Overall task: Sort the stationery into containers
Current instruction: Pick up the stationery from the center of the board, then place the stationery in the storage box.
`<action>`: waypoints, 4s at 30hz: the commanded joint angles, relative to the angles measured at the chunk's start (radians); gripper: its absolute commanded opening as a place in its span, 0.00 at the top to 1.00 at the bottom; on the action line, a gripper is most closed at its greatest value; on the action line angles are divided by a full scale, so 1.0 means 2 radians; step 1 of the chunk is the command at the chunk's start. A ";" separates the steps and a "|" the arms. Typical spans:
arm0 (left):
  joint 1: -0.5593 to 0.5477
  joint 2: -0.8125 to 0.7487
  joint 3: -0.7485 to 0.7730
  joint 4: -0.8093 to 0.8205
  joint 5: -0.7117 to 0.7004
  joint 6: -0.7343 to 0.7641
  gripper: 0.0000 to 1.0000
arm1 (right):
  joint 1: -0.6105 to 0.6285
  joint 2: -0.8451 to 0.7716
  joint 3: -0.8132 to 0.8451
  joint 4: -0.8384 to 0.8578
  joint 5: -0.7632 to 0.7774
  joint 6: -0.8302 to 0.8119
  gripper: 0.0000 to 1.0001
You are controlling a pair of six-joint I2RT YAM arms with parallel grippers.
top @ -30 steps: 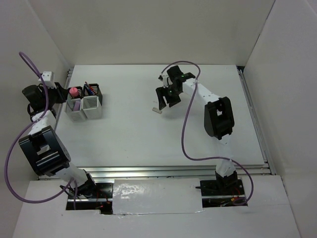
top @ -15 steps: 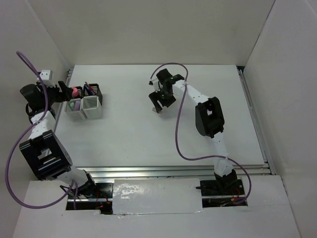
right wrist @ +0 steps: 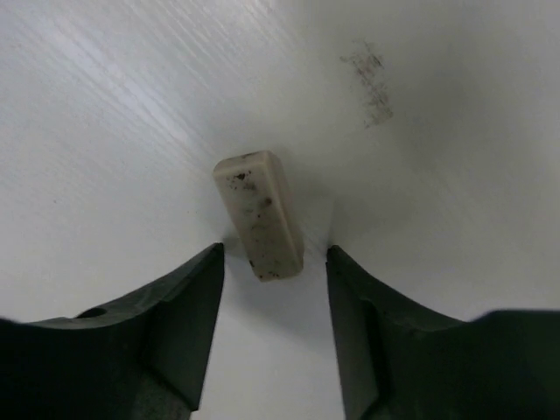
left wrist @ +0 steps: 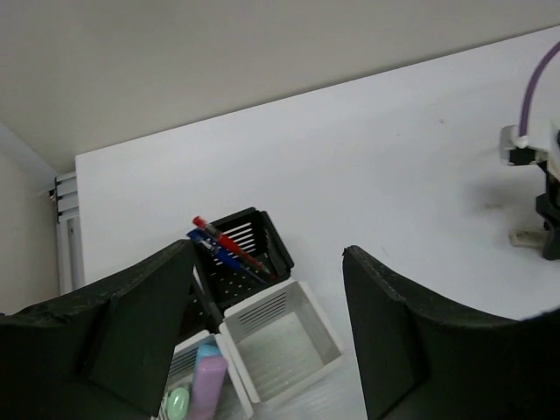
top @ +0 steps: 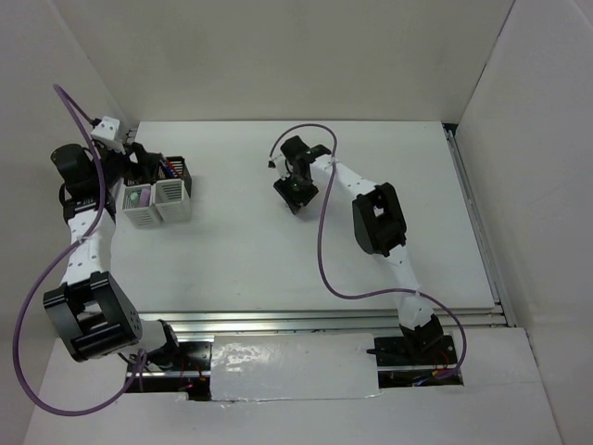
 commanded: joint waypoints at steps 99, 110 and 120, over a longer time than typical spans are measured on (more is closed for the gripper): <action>-0.164 0.149 0.306 -0.609 -0.351 0.794 0.91 | -0.065 -0.197 -0.112 -0.097 -0.423 0.003 0.31; -0.181 0.214 0.315 -0.586 -0.377 0.779 0.83 | -0.088 -0.207 -0.134 -0.090 -0.419 0.006 0.32; -0.192 0.240 0.325 -0.580 -0.390 0.767 0.47 | -0.101 -0.215 -0.147 -0.086 -0.420 0.004 0.33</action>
